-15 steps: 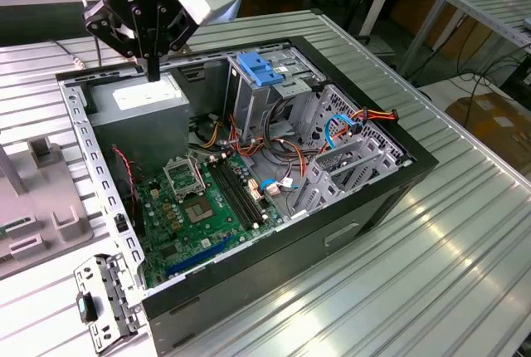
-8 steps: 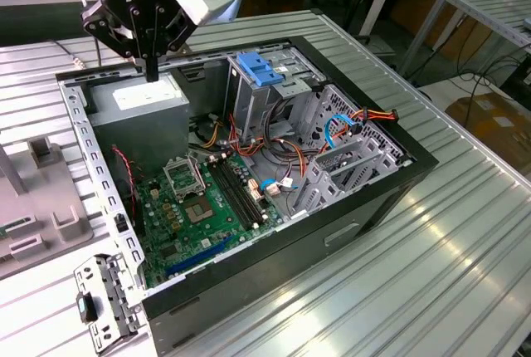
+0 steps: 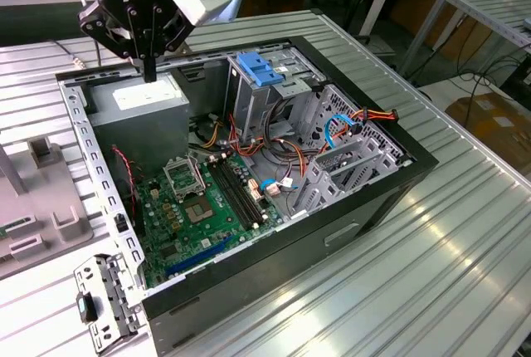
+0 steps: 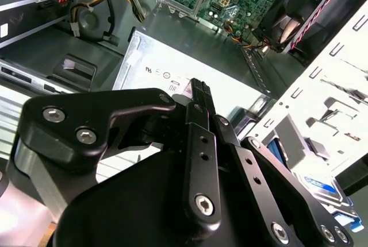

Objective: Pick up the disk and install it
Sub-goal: 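Reach for the disk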

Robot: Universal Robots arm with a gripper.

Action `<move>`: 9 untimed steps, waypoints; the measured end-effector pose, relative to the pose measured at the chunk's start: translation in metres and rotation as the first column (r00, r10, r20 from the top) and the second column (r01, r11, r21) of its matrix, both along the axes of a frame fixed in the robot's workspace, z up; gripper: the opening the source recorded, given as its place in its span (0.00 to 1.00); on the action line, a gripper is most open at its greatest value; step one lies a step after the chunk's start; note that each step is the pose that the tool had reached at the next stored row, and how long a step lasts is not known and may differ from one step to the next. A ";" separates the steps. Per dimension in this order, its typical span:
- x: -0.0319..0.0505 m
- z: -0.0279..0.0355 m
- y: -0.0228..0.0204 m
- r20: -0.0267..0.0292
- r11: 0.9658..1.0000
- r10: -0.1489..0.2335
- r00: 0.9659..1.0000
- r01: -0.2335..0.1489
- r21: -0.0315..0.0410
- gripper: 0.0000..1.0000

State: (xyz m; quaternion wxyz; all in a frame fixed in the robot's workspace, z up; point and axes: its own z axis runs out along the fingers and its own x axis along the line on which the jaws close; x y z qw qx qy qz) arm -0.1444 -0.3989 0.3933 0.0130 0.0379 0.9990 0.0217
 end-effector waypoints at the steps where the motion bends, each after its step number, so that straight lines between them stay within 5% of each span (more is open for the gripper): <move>1: -0.0003 0.0000 0.0000 0.000 1.000 0.000 1.000 0.000 0.000 0.11; 9: -0.0038 0.0000 0.0000 0.000 1.000 0.000 1.000 0.000 0.000 0.11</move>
